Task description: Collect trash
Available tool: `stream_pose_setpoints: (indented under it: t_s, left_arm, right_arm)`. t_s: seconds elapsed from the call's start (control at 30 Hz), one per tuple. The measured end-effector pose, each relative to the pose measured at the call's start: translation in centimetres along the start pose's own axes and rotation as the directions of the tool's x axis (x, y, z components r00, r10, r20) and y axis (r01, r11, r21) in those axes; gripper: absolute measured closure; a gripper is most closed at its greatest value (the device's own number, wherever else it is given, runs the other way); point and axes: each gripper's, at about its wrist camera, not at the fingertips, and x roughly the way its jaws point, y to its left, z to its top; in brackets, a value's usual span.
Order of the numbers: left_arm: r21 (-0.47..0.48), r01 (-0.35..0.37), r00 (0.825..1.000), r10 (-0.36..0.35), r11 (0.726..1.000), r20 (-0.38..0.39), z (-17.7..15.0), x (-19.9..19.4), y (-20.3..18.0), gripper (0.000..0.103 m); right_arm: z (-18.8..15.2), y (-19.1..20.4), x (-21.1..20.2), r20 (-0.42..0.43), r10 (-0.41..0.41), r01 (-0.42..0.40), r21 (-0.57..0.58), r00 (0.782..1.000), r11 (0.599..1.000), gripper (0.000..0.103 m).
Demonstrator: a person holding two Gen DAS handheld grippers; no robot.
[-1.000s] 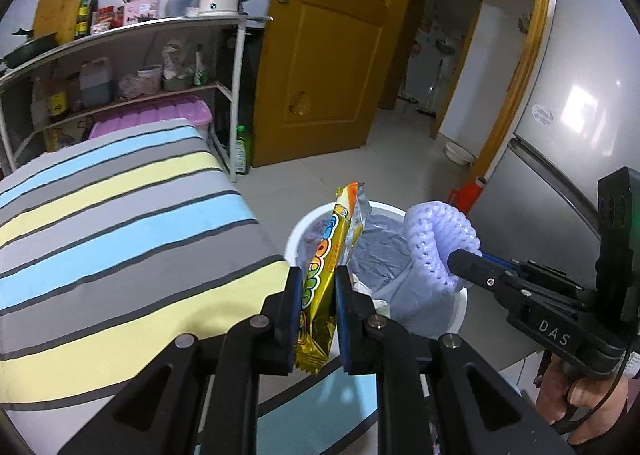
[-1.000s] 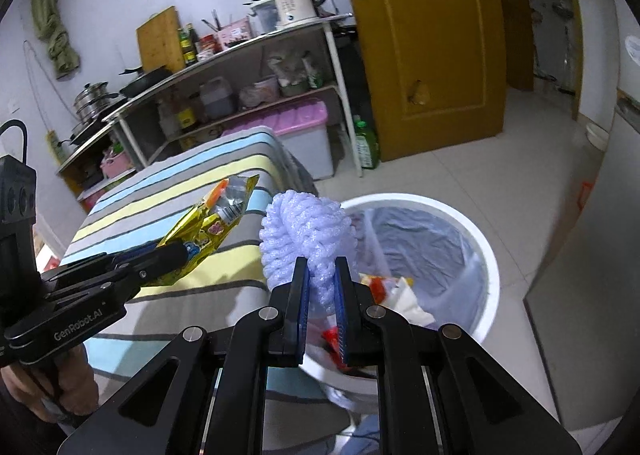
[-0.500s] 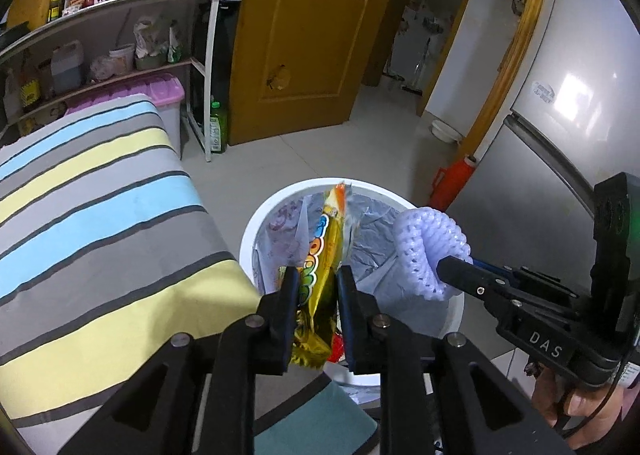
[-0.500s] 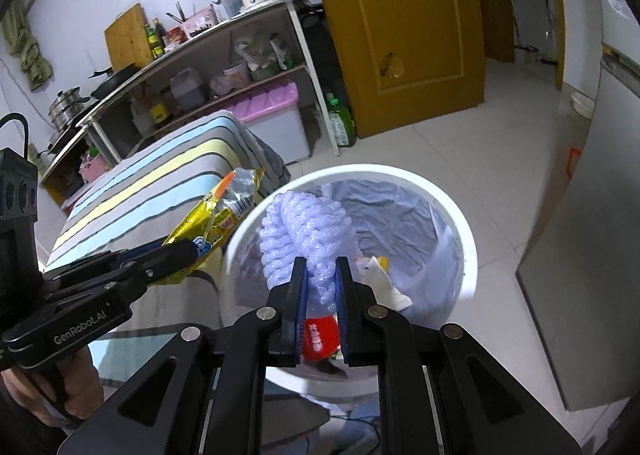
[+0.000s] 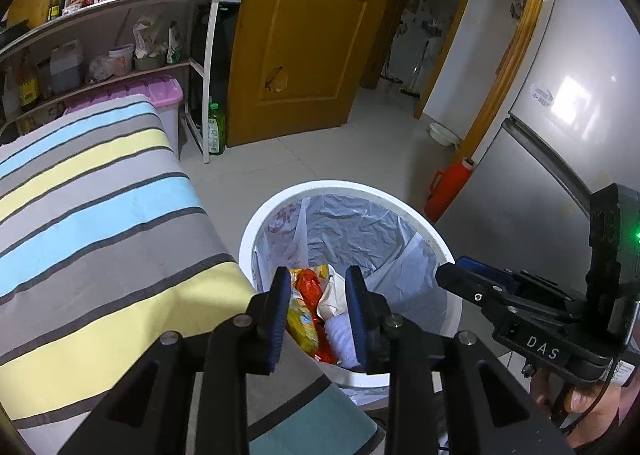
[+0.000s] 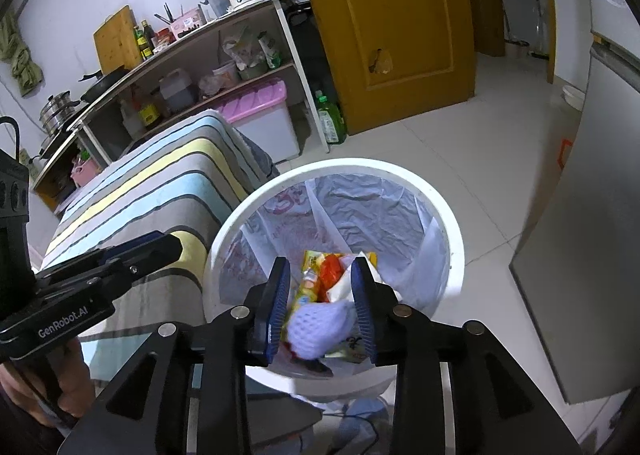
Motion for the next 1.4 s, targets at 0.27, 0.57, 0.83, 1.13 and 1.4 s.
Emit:
stream_pose_setpoints:
  t_s: [0.27, 0.57, 0.83, 1.13, 1.4]
  left_arm:
    - [-0.003, -0.015, 0.998, 0.015, 1.000, 0.053, -0.8, -3.1, 0.2, 0.074]
    - [-0.014, -0.035, 0.992, 0.037, 0.999, 0.124, -2.5, -7.7, 0.5, 0.061]
    - [-0.003, -0.066, 0.981, 0.065, 0.998, 0.182, -4.6, -11.4, 0.0, 0.060]
    - [0.008, -0.106, 0.971, 0.102, 0.994, 0.218, -7.6, -14.4, -0.7, 0.057]
    - [-0.005, -0.127, 0.967, 0.125, 0.992, 0.222, -10.0, -15.8, -0.6, 0.056]
  right_arm:
    - [-1.0, 2.0, -2.8, 0.044, 0.021, -0.020, -0.034, 0.999, 0.999, 0.069]
    - [-2.6, 4.9, -6.3, 0.095, 0.048, -0.039, -0.093, 0.994, 0.995, 0.069]
    - [-4.7, 7.3, -8.7, 0.121, 0.075, -0.058, -0.141, 0.990, 0.988, 0.060]
    - [-7.7, 8.9, -10.5, 0.134, 0.078, -0.051, -0.198, 0.988, 0.979, 0.060]
    - [-9.1, 8.9, -11.4, 0.150, 0.079, -0.048, -0.198, 0.985, 0.979, 0.059]
